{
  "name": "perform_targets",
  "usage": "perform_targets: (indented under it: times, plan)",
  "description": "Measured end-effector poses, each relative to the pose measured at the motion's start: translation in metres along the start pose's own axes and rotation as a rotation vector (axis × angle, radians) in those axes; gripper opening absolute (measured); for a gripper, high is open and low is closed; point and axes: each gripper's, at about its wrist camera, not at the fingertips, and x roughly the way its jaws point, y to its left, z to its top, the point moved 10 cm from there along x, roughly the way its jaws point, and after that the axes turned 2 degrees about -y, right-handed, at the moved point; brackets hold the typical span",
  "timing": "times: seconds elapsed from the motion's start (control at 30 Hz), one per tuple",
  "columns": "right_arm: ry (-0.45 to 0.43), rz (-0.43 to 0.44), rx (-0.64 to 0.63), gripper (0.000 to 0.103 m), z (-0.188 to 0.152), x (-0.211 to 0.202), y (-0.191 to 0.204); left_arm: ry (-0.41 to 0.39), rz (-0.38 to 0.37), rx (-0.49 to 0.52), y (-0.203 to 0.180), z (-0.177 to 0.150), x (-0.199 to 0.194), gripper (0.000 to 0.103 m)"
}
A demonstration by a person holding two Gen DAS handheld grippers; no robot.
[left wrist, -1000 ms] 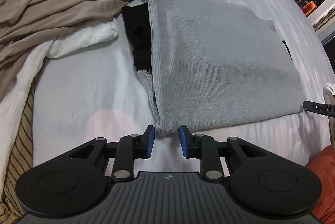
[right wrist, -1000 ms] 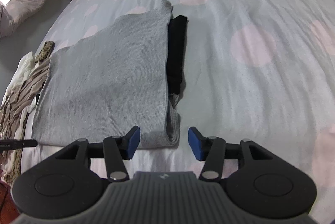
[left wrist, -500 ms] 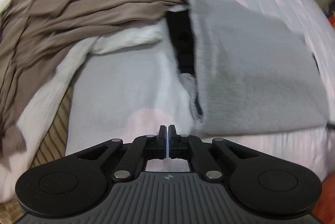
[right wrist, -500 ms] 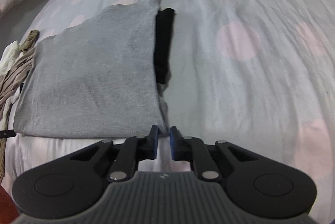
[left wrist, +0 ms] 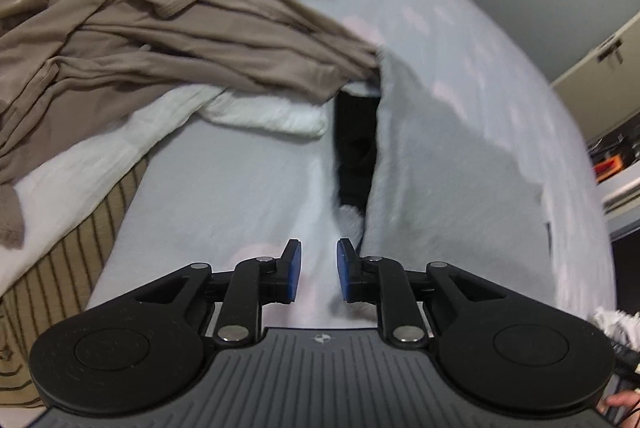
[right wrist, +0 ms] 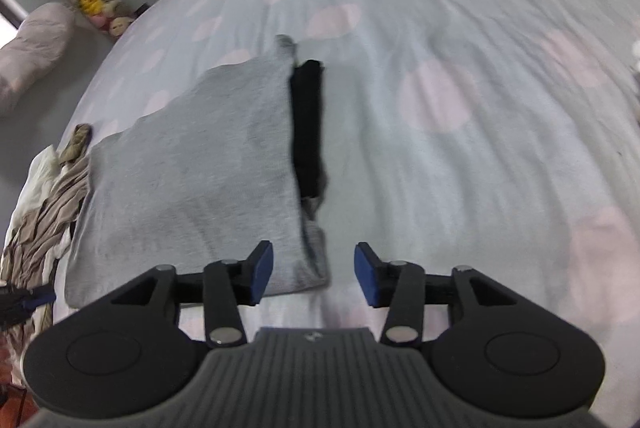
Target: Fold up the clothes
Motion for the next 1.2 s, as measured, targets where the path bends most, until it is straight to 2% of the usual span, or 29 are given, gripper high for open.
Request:
perform_targets:
  times: [0.13,0.2,0.37,0.53,0.8,1.2]
  plan:
    - [0.001,0.025,-0.03,0.052,-0.001,0.002,0.008,-0.028,-0.03,-0.015,-0.004,0.005,0.003,0.019]
    - [0.004,0.027,-0.021,0.056,0.0,0.005,0.007,-0.033,-0.037,-0.023,-0.004,0.006,0.006,0.02]
    - [0.026,0.01,0.027,0.057,0.001,0.016,-0.001,0.007,-0.053,-0.014,-0.007,0.001,0.02,0.025]
    - [0.009,0.041,0.059,0.06,0.005,0.019,-0.002,-0.014,-0.057,0.004,-0.009,0.004,0.024,0.041]
    - [0.046,0.035,0.073,0.06,0.001,0.027,-0.005,0.066,-0.018,0.027,-0.006,-0.01,0.037,0.041]
    - [0.103,0.031,0.056,0.06,-0.009,0.028,-0.003,0.156,-0.028,-0.061,0.005,-0.025,0.038,0.041]
